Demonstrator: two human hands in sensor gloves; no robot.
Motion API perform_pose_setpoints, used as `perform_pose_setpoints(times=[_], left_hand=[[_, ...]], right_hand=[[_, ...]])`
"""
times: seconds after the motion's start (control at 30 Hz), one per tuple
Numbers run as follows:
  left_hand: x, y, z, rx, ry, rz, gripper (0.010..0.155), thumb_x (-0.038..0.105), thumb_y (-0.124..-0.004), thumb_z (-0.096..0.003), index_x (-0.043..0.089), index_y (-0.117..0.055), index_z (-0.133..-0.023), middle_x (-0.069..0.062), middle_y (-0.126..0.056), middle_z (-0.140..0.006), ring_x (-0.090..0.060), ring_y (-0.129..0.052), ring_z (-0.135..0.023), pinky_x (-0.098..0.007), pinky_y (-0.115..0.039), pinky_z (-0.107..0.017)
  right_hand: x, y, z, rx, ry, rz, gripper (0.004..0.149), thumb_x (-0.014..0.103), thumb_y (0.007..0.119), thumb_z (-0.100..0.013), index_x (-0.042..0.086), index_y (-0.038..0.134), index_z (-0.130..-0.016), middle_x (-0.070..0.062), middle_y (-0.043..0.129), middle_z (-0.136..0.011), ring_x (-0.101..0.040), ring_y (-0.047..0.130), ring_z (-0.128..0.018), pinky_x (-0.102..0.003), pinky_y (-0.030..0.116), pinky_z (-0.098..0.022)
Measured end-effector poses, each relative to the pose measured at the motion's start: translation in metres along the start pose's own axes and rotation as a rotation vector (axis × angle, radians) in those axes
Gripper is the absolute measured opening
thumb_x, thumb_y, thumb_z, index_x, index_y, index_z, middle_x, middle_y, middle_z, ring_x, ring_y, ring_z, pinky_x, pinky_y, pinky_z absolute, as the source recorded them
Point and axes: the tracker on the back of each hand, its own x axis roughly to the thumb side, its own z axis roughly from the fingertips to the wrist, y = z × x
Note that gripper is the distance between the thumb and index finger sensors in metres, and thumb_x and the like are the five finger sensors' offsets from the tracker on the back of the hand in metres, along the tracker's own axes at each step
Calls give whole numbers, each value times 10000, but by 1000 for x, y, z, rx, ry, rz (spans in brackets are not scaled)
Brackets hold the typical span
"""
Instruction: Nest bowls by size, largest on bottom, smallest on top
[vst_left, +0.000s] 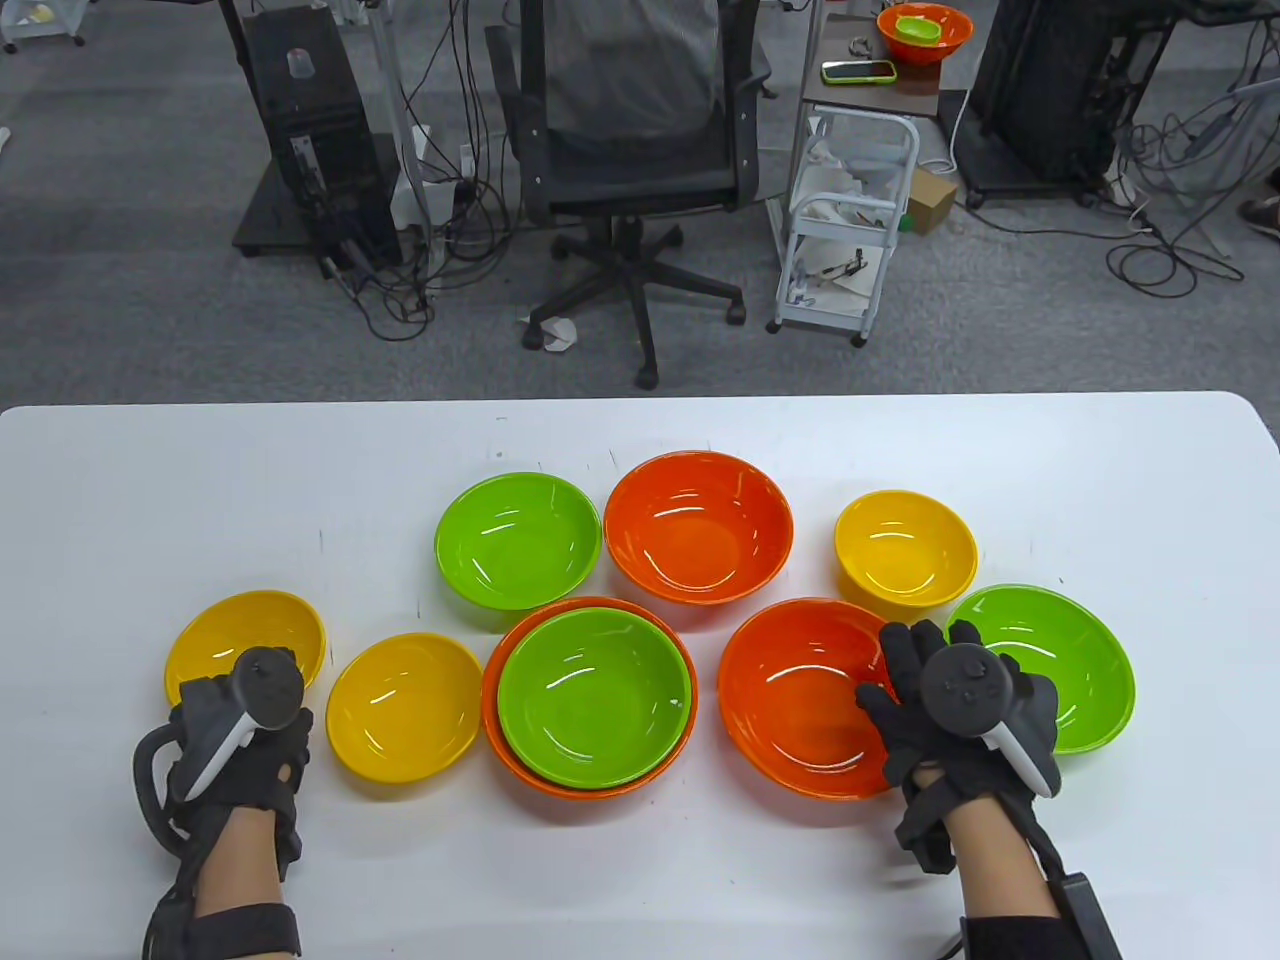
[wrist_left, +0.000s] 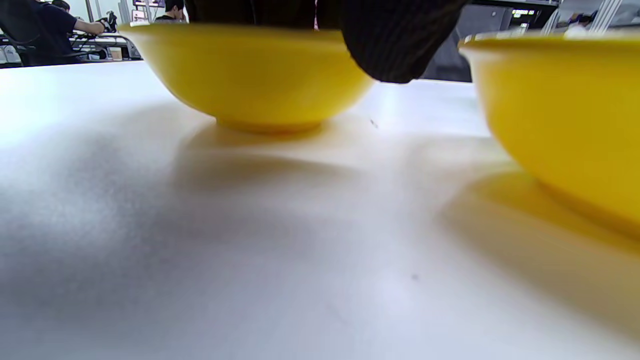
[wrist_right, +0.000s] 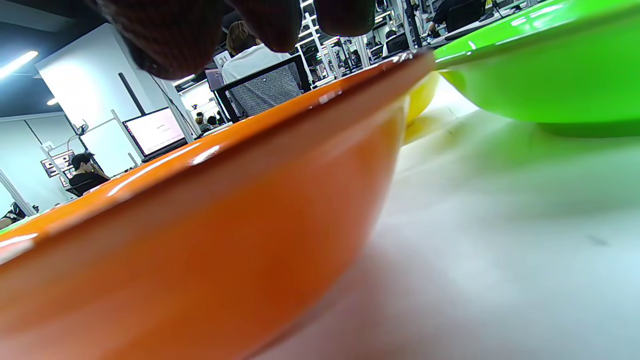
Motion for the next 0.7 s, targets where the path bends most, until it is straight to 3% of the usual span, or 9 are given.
perform_pose_setpoints(times=[0.33, 0.7], left_hand=[[1, -16, -11, -16, 81, -85, 614, 436, -737, -530, 294, -581, -1106, -67, -653, -1151, -386, -639, -1090, -641, -401, -788], [5, -13, -11, 57, 89, -113, 499, 369, -739, -531, 335, -718, -1028, -32, -820, -1001, -337, -785, -978, -633, -502, -778]], right_hand=[[2, 2, -1, 6, -4, 12, 701, 428, 737, -497, 141, 504, -1093, -207, 406, -1148, -514, 153, -1037, -748, 105, -645], [3, 2, 0, 5, -2, 19, 700, 427, 736, -497, 142, 504, -1093, -209, 406, -1147, -514, 153, -1037, -748, 106, -645]])
